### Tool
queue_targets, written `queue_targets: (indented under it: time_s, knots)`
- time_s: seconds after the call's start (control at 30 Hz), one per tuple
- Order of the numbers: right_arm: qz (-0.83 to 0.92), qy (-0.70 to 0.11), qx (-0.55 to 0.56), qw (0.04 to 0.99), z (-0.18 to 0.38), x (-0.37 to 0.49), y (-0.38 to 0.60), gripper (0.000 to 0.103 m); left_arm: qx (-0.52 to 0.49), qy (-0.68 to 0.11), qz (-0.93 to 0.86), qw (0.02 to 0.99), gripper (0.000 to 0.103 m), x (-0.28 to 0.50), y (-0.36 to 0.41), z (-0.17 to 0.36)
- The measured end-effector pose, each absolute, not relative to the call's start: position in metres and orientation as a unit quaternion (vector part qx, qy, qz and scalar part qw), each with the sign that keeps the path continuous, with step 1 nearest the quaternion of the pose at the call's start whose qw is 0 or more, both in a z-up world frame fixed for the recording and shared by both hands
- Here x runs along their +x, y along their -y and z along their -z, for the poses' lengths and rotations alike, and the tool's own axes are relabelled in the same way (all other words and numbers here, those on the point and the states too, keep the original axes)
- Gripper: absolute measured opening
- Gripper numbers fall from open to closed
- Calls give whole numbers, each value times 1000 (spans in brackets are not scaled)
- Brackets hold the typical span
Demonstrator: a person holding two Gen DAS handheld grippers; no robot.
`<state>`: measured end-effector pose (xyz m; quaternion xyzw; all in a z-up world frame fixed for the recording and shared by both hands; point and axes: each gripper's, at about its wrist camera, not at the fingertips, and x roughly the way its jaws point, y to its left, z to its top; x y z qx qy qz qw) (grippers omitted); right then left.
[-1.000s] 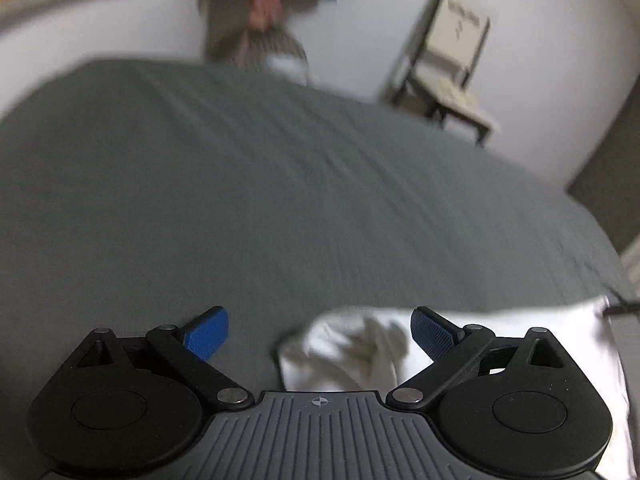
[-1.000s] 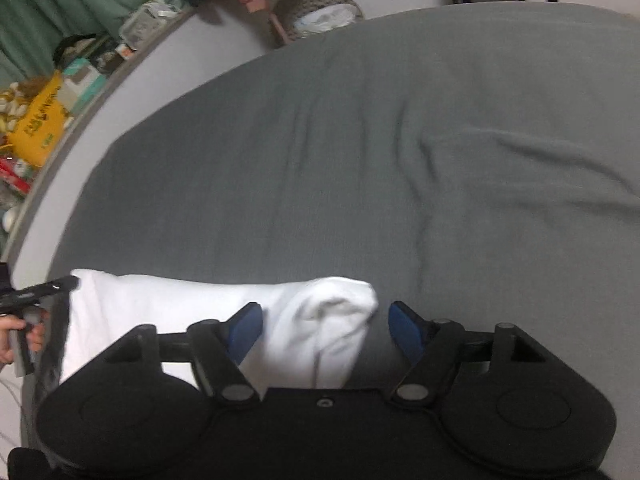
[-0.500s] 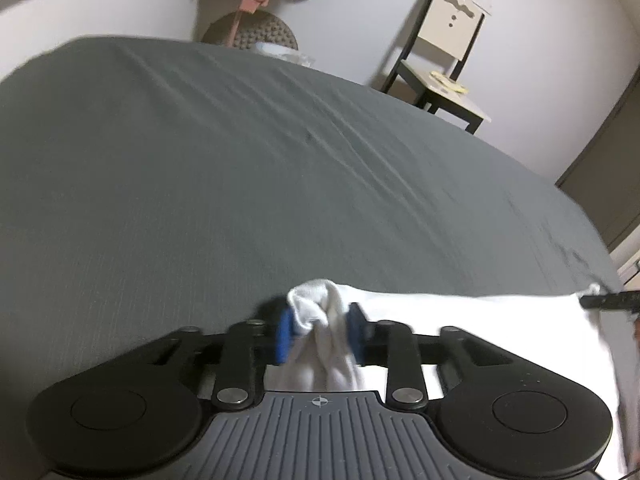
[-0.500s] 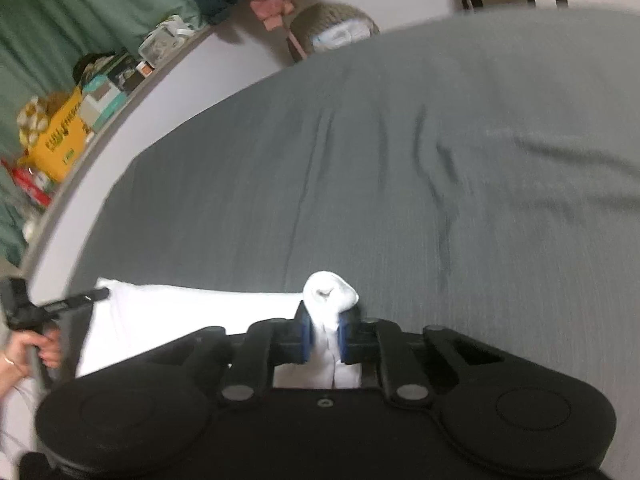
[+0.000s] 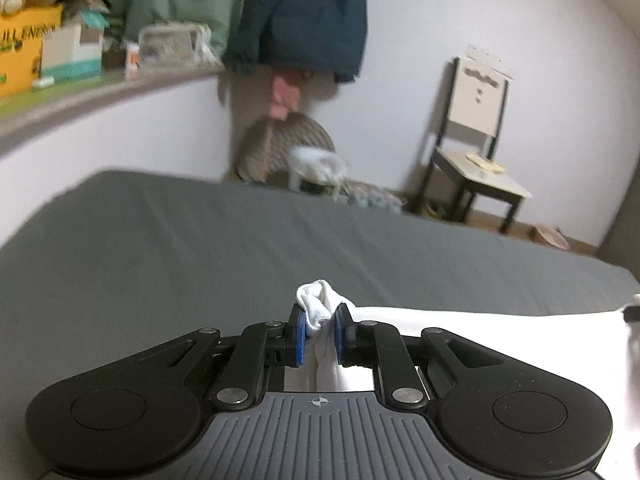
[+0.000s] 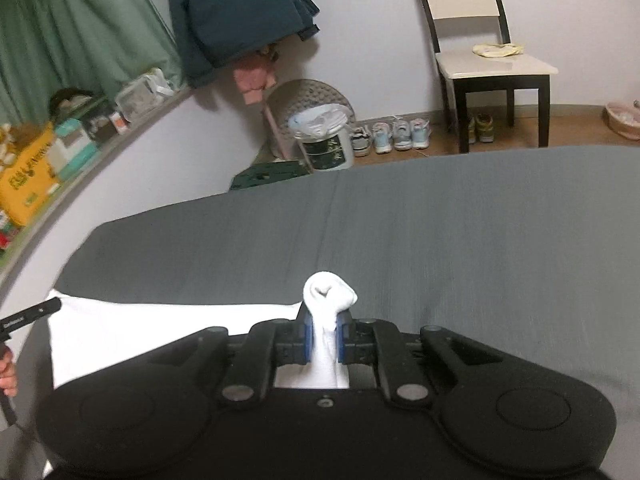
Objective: Fold clothes
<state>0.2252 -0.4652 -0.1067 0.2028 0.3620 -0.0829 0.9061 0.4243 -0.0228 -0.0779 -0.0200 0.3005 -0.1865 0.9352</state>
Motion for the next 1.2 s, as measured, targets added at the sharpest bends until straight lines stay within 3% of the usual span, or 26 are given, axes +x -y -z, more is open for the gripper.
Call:
queue_targets:
  time_s: [0.13, 0.3, 0.63, 0.97, 1.03, 1.1, 1.13, 1.2]
  knots:
    - [59, -369, 176, 911, 105, 224, 458, 11, -2, -320, 183, 929, 14, 439, 40, 87]
    - [-24, -331, 185, 925, 75, 151, 458, 11, -41, -296, 265, 917, 14, 401, -14, 74]
    - [-110, -393, 131, 904, 77, 40, 411, 11, 12, -332, 371, 867, 14, 256, -89, 34]
    - [-121, -442, 32, 888, 125, 8, 365, 12, 136, -398, 369, 829, 14, 212, -78, 93]
    - [-127, -447, -27, 885, 128, 7, 352, 15, 152, -396, 376, 824, 14, 210, -79, 97]
    - [-127, -452, -109, 876, 133, 3, 336, 47, 196, -381, 387, 817, 14, 201, -76, 100]
    - [-127, -451, -147, 871, 135, -1, 329, 51, 215, -374, 390, 813, 17, 196, -75, 101]
    - [-138, -448, -186, 863, 135, -8, 324, 53, 237, -379, 386, 807, 37, 194, -73, 102]
